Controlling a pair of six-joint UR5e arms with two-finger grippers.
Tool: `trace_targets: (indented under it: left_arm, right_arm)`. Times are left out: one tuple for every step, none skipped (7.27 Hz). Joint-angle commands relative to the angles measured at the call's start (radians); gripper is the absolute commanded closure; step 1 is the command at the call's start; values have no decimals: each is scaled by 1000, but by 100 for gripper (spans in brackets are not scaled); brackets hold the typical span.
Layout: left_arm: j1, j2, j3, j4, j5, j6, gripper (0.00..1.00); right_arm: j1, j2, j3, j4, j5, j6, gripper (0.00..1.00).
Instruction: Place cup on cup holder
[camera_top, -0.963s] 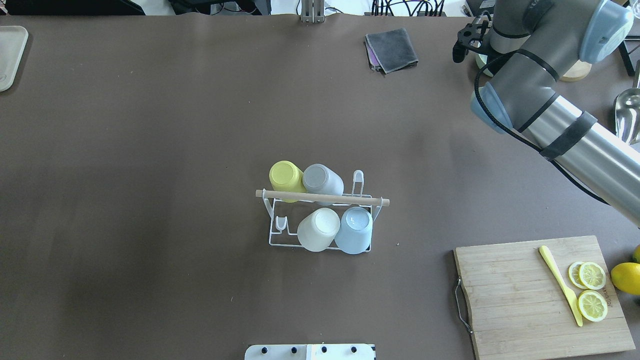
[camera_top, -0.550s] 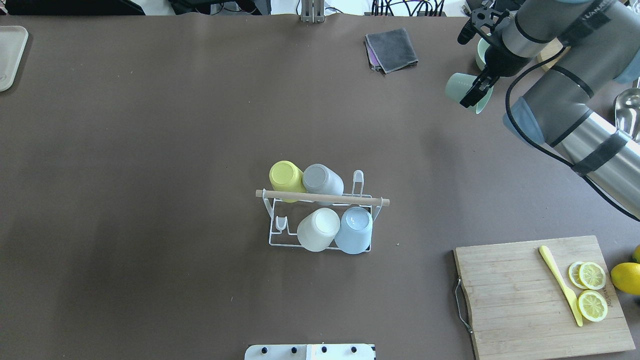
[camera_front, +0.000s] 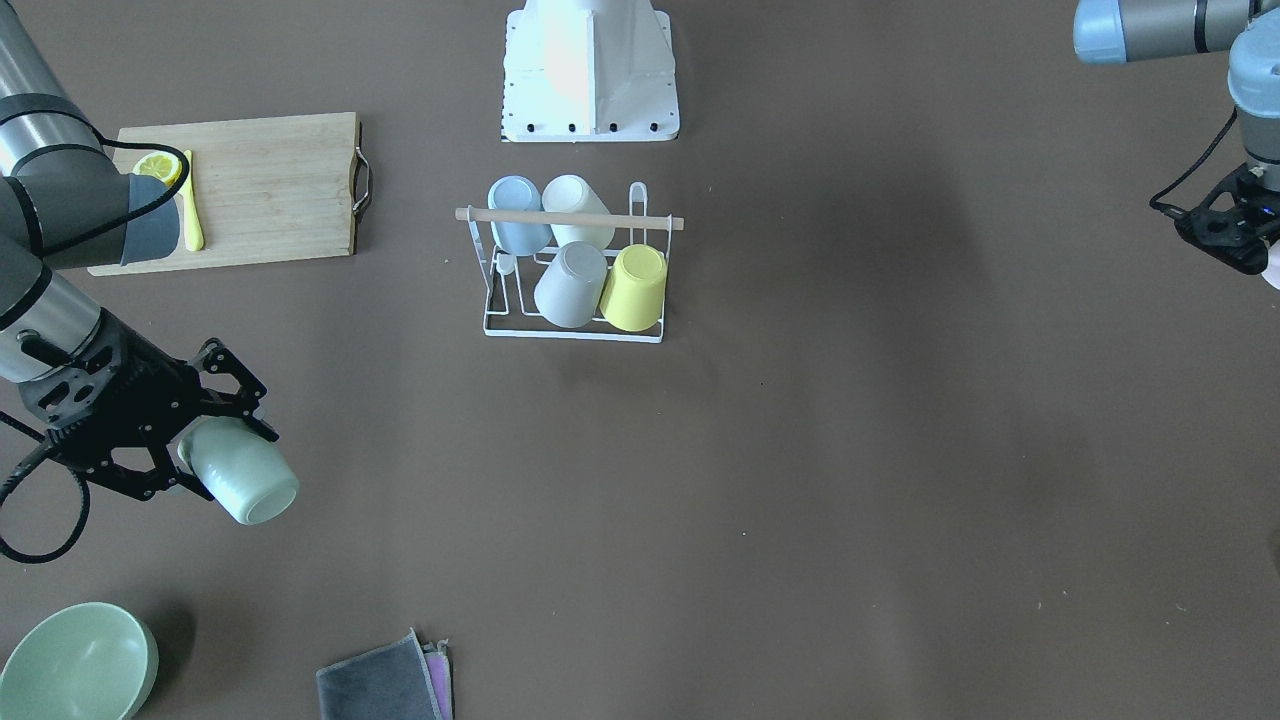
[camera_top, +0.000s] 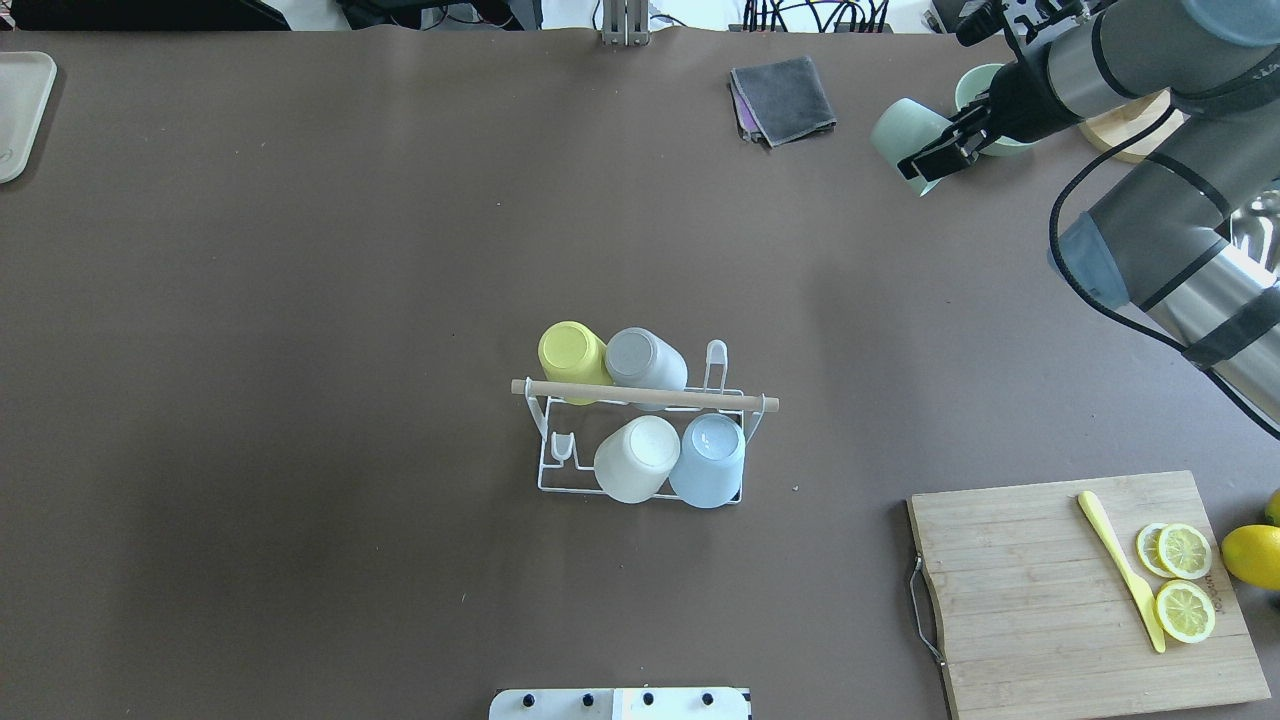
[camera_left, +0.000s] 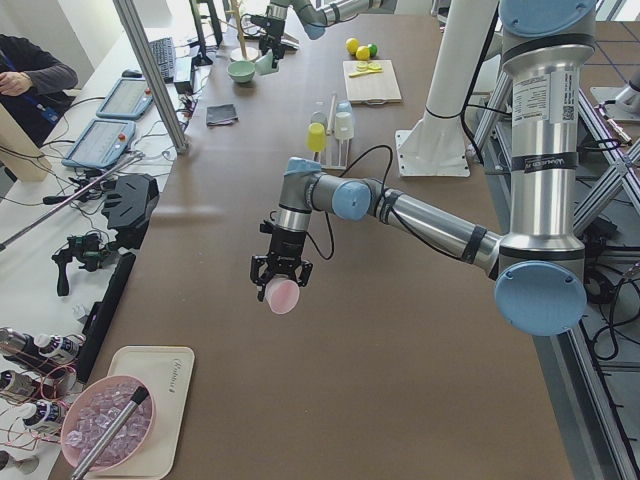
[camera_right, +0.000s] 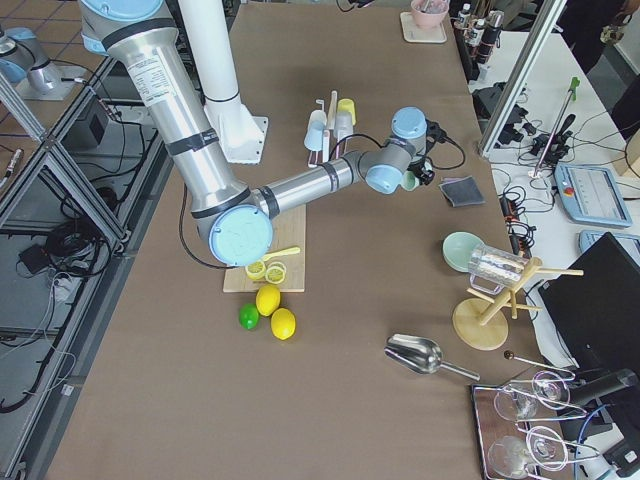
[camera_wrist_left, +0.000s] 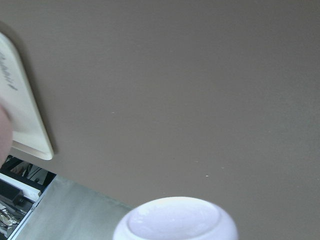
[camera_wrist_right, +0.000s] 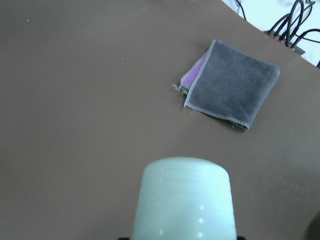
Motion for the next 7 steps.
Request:
trace_targets:
  left_arm:
    - [-16,7,-12,-119,-2,-33,40]
    - [-35,18,-4,-210,-3,-41,40]
    - [-42,62,11,-331,-61,-150,48]
    - [-47,75,28,-384,-118,-213,49]
    - [-47,75,35,-413,-126,-219,49]
    - [-47,75,49,-481,-127,-220,49]
    - [-47,73,58,-522,-165,-252,49]
  right_arm:
    - [0,-12,-8,200,-34,146,63]
    - [-2,-10,-8,294,-57,229,63]
    - [-5,-14,-3,358,-64,271,64]
    - [-44,-17,-6,449,-117,288,64]
    - [-100,-18,-8,534,-212,291,64]
    - [-138,-23,-10,576,-231,291,63]
    - [-161,-18,-20,612,-225,290,63]
